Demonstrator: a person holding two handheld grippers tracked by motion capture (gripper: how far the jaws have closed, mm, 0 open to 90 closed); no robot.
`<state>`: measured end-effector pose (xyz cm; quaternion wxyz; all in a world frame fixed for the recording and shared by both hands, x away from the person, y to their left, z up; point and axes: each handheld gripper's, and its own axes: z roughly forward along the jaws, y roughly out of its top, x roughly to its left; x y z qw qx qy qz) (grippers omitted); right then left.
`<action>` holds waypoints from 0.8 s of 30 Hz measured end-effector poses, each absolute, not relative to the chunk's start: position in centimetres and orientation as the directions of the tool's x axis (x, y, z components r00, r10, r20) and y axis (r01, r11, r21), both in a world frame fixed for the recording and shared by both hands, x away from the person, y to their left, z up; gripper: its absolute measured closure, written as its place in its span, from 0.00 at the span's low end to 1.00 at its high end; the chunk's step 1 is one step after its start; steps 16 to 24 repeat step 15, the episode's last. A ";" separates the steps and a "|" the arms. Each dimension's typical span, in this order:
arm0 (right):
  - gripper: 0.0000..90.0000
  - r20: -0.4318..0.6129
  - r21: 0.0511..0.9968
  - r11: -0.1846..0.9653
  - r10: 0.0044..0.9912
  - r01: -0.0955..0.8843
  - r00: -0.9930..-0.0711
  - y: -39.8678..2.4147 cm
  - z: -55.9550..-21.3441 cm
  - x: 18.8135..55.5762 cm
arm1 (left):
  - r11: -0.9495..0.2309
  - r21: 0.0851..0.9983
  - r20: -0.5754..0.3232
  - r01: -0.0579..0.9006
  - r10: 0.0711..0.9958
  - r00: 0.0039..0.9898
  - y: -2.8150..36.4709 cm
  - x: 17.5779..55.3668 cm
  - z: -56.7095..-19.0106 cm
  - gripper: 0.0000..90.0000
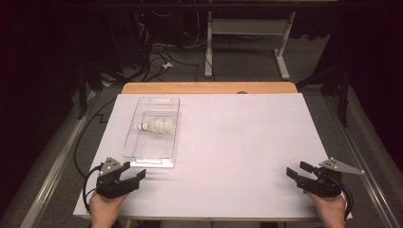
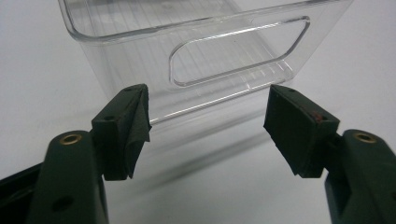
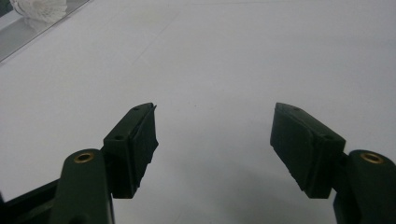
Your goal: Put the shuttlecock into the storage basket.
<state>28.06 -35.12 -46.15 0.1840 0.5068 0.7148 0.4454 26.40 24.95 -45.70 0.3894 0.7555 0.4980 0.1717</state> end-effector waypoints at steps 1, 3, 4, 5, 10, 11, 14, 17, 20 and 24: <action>0.35 0.189 0.823 0.089 0.888 0.561 -0.418 -35.1 -46.2 28.1 | -0.201 0.759 -0.129 0.620 0.886 0.445 25.0 26.4 -45.7 0.35; 0.35 0.189 0.824 0.089 0.888 0.560 -0.419 -35.1 -46.1 28.0 | -0.202 0.761 -0.124 0.616 0.888 0.444 25.0 26.3 -45.7 0.35; 0.35 0.188 0.824 0.090 0.887 0.559 -0.421 -35.1 -46.1 28.0 | -0.203 0.761 -0.124 0.616 0.887 0.445 25.0 26.3 -45.7 0.35; 0.35 0.188 0.824 0.091 0.887 0.559 -0.422 -35.0 -46.1 28.0 | -0.203 0.761 -0.123 0.616 0.887 0.444 25.0 26.3 -45.7 0.35; 0.35 0.186 0.824 0.093 0.888 0.559 -0.421 -35.0 -46.1 28.1 | -0.203 0.760 -0.127 0.618 0.886 0.446 25.0 26.4 -45.7 0.35; 0.35 0.186 0.824 0.093 0.888 0.559 -0.421 -35.0 -46.1 28.1 | -0.204 0.760 -0.126 0.617 0.886 0.447 25.0 26.4 -45.7 0.35; 0.35 0.180 0.827 0.097 0.888 0.554 -0.424 -35.0 -46.1 28.1 | -0.205 0.761 -0.123 0.615 0.886 0.447 24.9 26.3 -45.7 0.35; 0.35 0.182 0.826 0.096 0.887 0.555 -0.424 -35.0 -46.1 28.1 | -0.204 0.761 -0.123 0.615 0.886 0.446 24.9 26.3 -45.7 0.35; 0.35 0.182 0.826 0.096 0.887 0.555 -0.424 -35.0 -46.1 28.1 | -0.204 0.761 -0.123 0.615 0.886 0.446 24.9 26.3 -45.7 0.35; 0.35 0.182 0.826 0.096 0.887 0.555 -0.424 -35.0 -46.1 28.1 | -0.204 0.761 -0.123 0.615 0.886 0.446 24.9 26.3 -45.7 0.35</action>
